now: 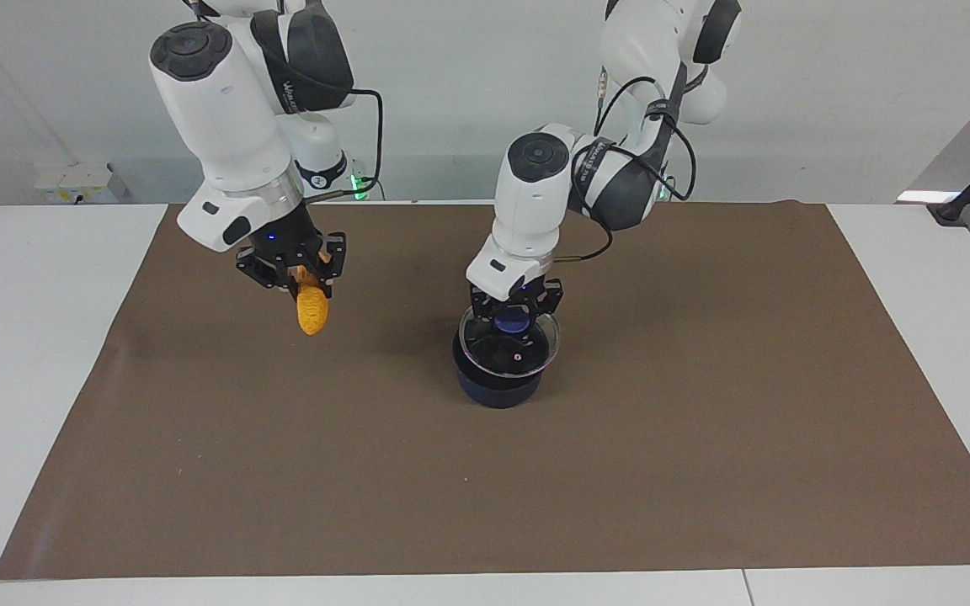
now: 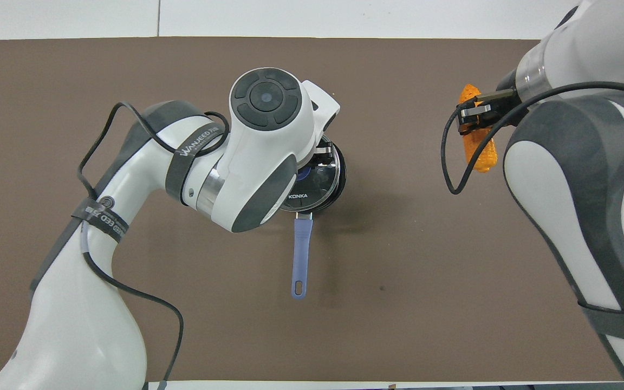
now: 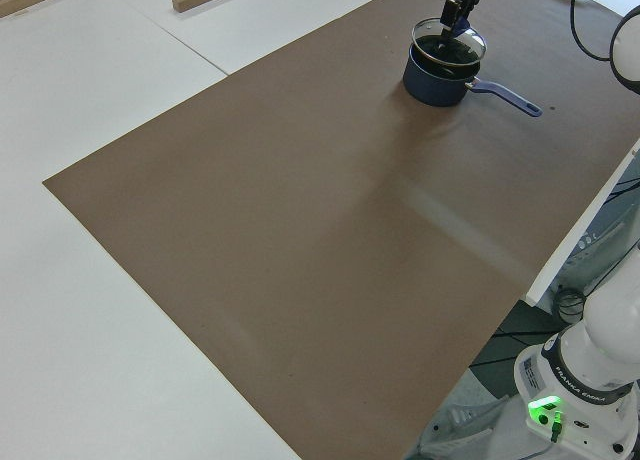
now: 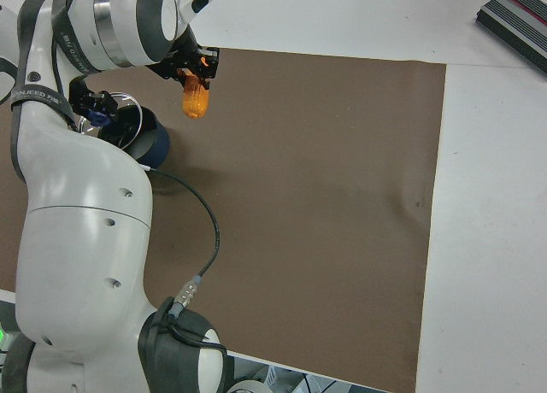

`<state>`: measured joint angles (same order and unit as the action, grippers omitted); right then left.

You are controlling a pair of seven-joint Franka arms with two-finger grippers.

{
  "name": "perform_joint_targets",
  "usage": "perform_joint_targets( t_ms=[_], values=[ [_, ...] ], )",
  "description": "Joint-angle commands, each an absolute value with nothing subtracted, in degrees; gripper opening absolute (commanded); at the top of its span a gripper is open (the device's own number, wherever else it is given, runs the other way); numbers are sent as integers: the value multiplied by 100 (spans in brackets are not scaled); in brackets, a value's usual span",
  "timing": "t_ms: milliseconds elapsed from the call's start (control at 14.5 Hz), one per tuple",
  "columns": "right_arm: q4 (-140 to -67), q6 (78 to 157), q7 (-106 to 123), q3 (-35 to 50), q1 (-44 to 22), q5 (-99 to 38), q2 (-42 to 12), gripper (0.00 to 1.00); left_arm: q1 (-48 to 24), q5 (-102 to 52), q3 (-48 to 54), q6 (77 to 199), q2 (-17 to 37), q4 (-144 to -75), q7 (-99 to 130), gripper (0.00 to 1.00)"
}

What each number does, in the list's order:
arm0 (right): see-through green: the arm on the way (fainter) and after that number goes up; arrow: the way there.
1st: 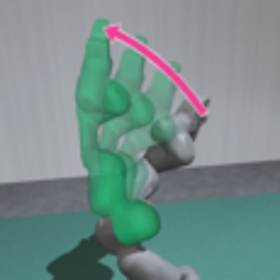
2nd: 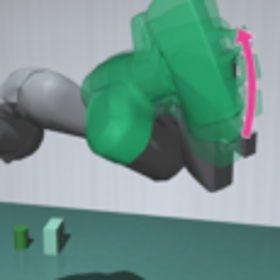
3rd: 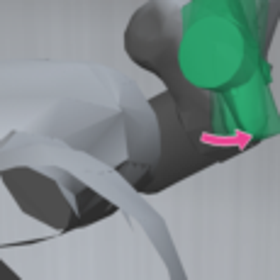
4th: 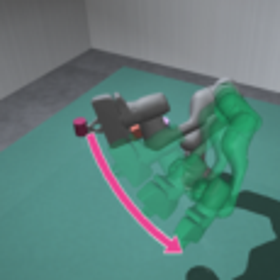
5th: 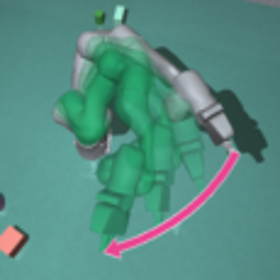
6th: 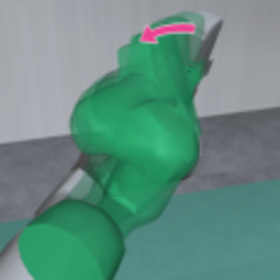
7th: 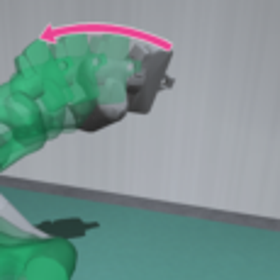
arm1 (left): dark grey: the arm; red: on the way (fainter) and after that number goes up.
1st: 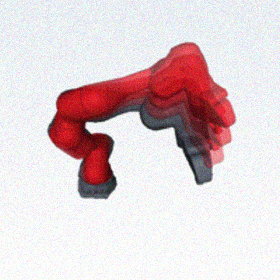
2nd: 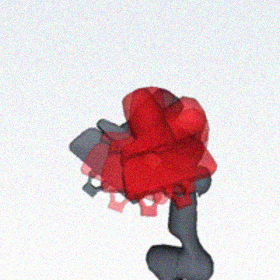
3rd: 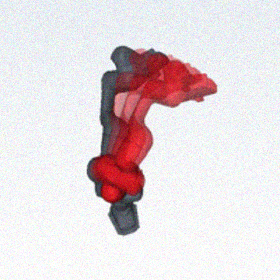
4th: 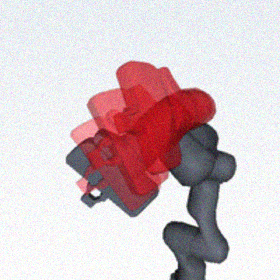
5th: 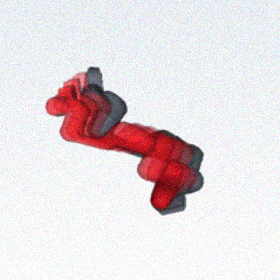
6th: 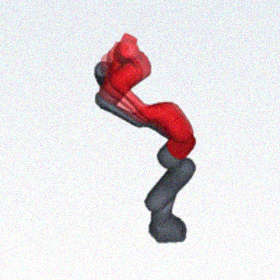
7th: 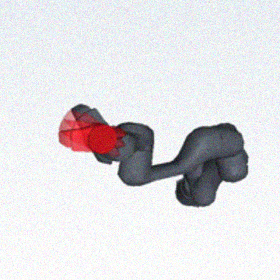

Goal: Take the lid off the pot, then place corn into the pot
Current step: 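Lift the lid off with the left gripper while the right gripper carries the corn, then set the lid down with the left gripper while the right gripper drops the corn in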

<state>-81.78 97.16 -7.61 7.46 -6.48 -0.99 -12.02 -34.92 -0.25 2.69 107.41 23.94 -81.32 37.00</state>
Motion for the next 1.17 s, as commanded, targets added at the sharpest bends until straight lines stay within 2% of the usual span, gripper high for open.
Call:
perform_joint_targets(
  t_ms=[0, 276, 414, 690, 966, 1103],
  values=[
    [-8060, 10071, -1501, 817, -1193, -97, -1362, 0, -3130, -201, 264, 10328, 1979, -8209, 3183, 27],
    [-7490, 10694, -2793, 800, -1976, 61, -2152, 0, -2445, -220, 264, 9888, 1811, -8209, 2332, 27],
    [-7506, 11159, -2891, 809, -2153, 228, -2293, 0, -2059, -229, 264, 9800, 1749, -8235, 1848, 27],
    [-7602, 11986, -3550, 809, -2698, 788, -3110, 0, -1136, -255, 264, 9782, 1697, -8366, 645, 25],
    [-8391, 12225, -3586, 809, -2689, 800, -3050, 0, -335, -255, 264, 10185, 1416, -9050, -596, 24],
    [-8586, 12217, -3586, 809, -2672, 800, -2962, 0, -150, -255, 255, 10833, 1170, -9822, -860, 23]
  ],
)
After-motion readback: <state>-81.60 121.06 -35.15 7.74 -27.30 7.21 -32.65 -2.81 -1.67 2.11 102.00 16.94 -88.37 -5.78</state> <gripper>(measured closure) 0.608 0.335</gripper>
